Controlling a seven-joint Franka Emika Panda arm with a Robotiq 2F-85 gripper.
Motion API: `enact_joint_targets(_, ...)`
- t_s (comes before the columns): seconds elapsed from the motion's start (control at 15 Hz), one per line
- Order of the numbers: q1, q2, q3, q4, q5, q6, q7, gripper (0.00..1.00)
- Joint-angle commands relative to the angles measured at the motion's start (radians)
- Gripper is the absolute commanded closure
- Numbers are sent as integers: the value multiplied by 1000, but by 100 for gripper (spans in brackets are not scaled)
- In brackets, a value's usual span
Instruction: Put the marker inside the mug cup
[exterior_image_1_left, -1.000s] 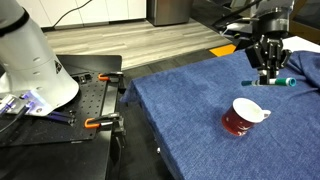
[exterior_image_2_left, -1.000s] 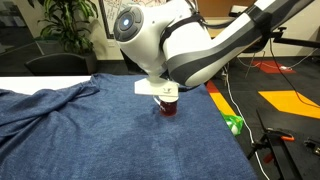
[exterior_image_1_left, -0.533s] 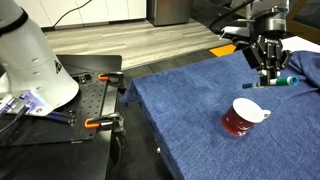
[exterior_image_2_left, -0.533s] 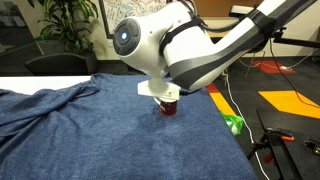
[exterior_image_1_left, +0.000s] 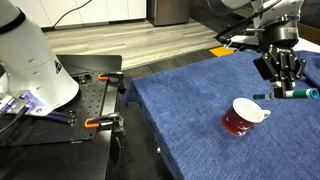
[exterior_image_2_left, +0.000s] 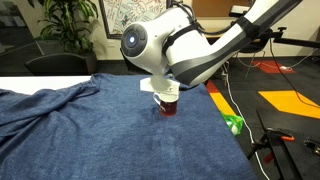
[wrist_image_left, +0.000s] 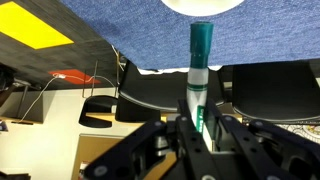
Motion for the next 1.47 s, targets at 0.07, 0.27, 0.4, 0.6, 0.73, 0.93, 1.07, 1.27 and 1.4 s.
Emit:
enact_joint_targets(0.07, -51, 38, 43, 34, 10, 37, -9, 95)
enact_joint_targets(0.27, -61, 67, 51, 51, 19, 42, -16, 95)
enact_joint_targets(0.4, -66, 89, 52, 68, 22, 47, -22, 95)
enact_joint_targets(0.6, -69, 123, 54, 101, 35, 51, -38, 55)
enact_joint_targets(0.73, -68, 135, 52, 115, 39, 55, -39, 47)
enact_joint_targets(0.93, -66, 144, 49, 132, 42, 54, -36, 25)
enact_joint_targets(1.07, -56, 128, 43, 125, 33, 48, -19, 10)
enact_joint_targets(1.27, -46, 85, 36, 106, 19, 45, 6, 0)
enact_joint_targets(1.4, -39, 54, 33, 95, 8, 39, 21, 0)
